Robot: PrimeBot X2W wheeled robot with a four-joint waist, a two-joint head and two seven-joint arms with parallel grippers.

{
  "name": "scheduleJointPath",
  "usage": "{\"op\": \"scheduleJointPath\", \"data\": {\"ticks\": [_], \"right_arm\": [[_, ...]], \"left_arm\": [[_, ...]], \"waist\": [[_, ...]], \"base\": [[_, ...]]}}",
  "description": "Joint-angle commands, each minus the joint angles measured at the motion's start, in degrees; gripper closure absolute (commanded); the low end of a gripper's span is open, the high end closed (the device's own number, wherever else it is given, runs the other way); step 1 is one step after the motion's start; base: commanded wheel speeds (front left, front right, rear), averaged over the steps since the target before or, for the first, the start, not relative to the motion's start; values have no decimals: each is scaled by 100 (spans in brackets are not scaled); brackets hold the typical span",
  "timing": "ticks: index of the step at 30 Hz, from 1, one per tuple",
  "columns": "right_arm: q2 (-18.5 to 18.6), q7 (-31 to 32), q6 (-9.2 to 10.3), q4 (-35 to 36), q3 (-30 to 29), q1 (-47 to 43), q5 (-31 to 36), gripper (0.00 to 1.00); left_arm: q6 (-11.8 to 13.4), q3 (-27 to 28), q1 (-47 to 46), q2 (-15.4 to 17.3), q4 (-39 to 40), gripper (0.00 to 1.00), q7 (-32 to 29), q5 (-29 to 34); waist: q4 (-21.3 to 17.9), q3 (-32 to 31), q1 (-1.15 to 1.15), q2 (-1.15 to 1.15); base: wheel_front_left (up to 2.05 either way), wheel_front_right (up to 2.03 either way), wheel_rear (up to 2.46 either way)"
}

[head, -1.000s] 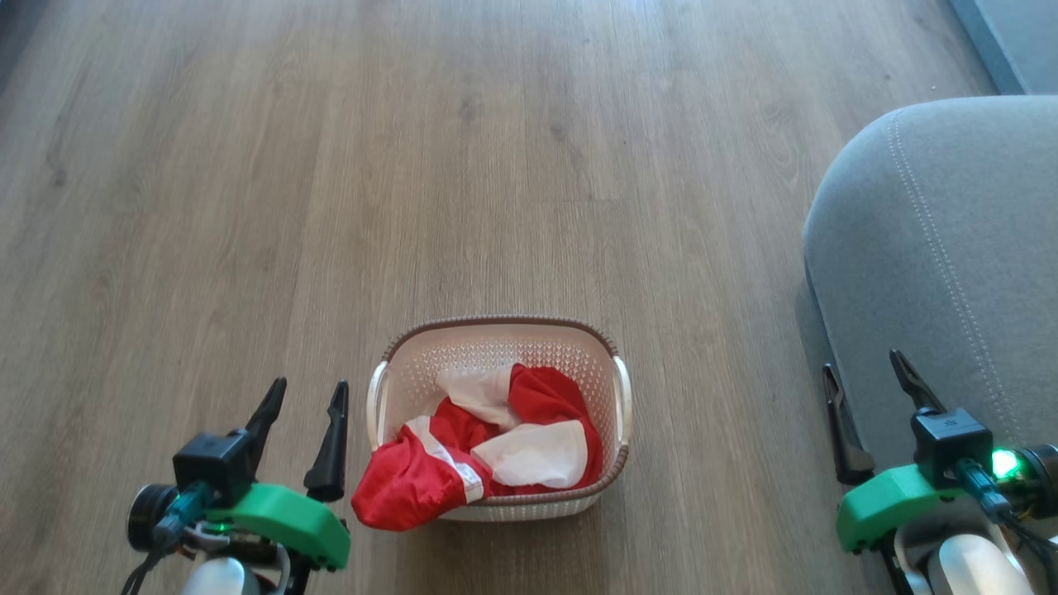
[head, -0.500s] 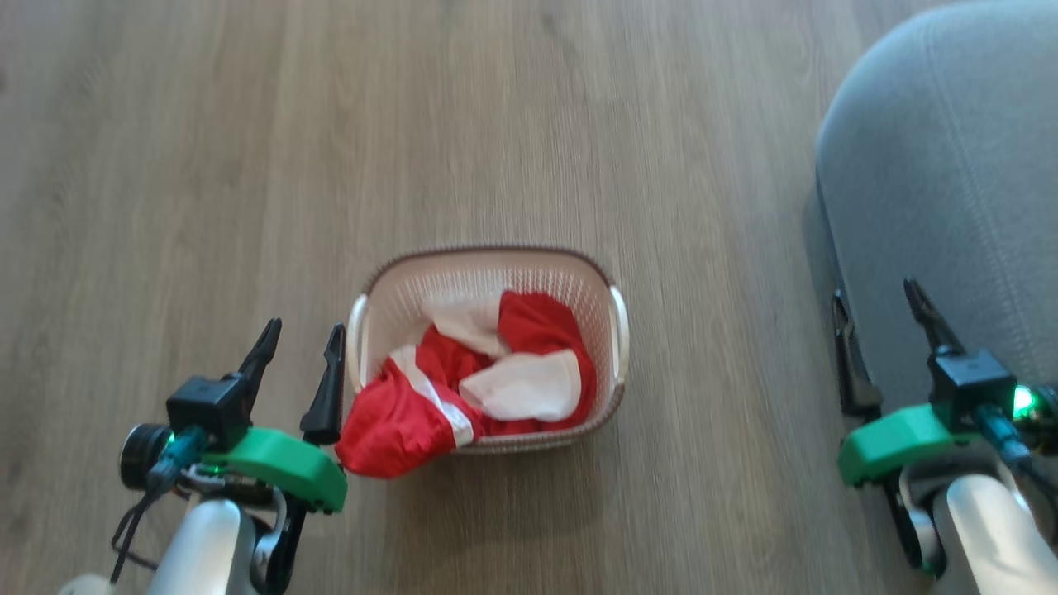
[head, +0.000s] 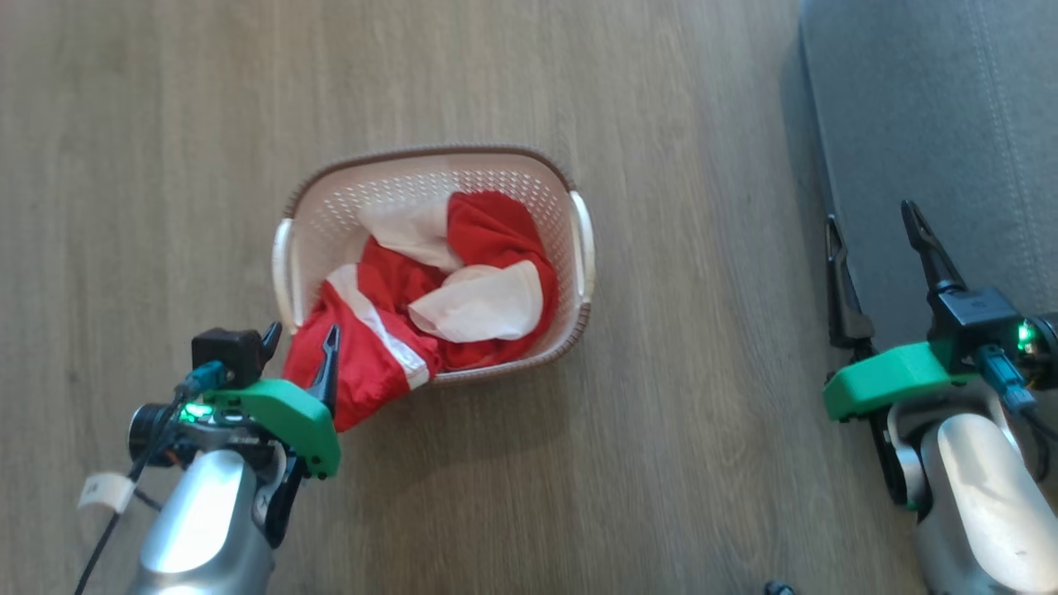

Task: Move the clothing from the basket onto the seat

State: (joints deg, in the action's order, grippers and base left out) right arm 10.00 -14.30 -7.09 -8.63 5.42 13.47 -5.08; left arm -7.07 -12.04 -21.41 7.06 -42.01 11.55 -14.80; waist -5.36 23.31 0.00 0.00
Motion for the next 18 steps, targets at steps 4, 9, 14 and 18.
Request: {"op": "scheduleJointPath", "data": {"ticks": [4,9,14,18], "right_arm": [[-36,-70,-40,228,60,182,38,0],[-107,-70,-40,283,18,250,34,0],[-186,-70,-40,319,-10,301,30,0],[-239,-70,-40,339,-21,352,27,0]], "left_arm": [[77,200,-378,170,-460,0,-122,-50],[137,225,-672,246,-1056,0,-285,-92],[131,282,-878,312,-1496,0,-356,-200],[109,260,-997,328,-1767,0,-408,-245]], "waist": [[-281,292,0,0],[-430,536,0,0],[-549,774,0,0],[-618,919,0,0]], "base": [[0,0,0],[0,0,0],[0,0,0],[0,0,0]]}}
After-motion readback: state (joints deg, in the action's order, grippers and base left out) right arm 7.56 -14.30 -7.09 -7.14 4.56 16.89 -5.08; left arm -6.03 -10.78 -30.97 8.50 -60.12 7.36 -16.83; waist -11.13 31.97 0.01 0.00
